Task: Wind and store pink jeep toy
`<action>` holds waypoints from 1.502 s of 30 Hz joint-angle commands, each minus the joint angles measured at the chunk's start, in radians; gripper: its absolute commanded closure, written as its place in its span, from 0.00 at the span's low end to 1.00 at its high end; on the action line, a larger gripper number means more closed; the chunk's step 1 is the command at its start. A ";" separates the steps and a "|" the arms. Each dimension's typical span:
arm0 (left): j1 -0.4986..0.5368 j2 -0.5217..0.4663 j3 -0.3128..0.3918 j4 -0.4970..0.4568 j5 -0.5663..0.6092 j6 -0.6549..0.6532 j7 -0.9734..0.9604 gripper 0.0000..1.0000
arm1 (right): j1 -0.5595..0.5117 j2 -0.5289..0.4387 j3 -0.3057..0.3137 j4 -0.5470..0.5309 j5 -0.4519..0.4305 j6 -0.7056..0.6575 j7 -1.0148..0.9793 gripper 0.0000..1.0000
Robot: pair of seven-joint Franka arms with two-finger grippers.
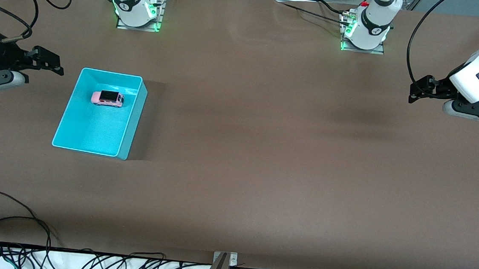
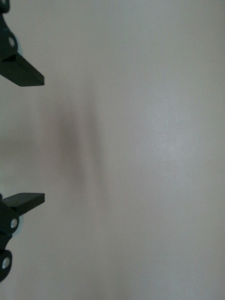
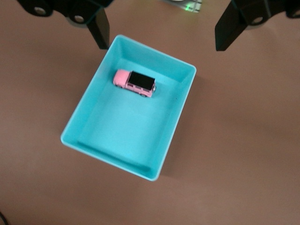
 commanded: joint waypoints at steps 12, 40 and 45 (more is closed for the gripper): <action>0.001 0.011 -0.001 0.032 0.017 -0.027 -0.004 0.00 | 0.001 -0.116 0.054 -0.084 -0.055 -0.048 0.215 0.00; 0.002 0.011 -0.001 0.031 0.017 -0.027 -0.003 0.00 | -0.011 -0.018 0.034 0.025 -0.047 0.004 0.129 0.00; 0.002 0.011 -0.001 0.032 0.017 -0.027 -0.004 0.00 | -0.011 -0.018 0.034 0.025 -0.046 0.004 0.130 0.00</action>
